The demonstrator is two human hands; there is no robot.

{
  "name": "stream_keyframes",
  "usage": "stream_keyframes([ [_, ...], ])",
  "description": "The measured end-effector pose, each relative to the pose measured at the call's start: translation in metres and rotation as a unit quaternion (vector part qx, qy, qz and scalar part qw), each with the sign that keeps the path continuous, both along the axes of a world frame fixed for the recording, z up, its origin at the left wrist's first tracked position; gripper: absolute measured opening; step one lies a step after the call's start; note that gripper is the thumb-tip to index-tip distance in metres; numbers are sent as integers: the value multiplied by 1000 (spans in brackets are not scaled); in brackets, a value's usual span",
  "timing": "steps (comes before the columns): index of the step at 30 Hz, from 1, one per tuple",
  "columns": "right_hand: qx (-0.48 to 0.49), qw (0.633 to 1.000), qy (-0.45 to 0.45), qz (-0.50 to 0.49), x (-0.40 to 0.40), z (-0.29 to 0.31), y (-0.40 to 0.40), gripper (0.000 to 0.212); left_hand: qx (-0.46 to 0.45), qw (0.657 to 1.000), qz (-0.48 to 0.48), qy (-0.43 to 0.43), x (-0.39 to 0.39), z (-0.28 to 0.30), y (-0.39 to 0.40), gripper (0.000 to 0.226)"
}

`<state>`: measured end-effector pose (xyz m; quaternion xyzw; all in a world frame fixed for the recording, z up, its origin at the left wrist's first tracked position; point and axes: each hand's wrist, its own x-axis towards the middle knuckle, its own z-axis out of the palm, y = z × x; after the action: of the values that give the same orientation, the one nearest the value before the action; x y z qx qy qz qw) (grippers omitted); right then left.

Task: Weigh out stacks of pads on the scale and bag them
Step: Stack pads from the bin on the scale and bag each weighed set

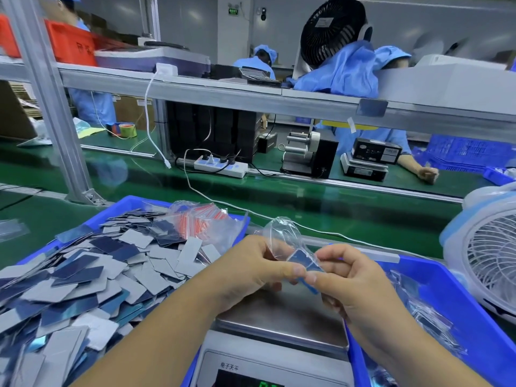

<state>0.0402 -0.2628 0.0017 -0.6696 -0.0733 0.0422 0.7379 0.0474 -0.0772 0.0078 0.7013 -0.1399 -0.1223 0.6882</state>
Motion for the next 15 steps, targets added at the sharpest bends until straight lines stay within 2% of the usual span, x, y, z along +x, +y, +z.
stream_keyframes([
  [4, 29, 999, 3, 23, -1, 3, 3, 34, -72, 995, 71, 0, 3, -1, 2, 21],
  [7, 36, 999, 17, 25, -1, 4, 1, 25, -113, 990, 83, -22, 4, 1, 3, 19],
  [10, 48, 998, 25, 25, -4, 2, 2, 14, -125, 989, 73, -23, 3, 1, 1, 21],
  [15, 100, 994, 13, 30, -12, 5, 14, 21, -124, 992, 16, -20, 1, -5, -6, 24],
])
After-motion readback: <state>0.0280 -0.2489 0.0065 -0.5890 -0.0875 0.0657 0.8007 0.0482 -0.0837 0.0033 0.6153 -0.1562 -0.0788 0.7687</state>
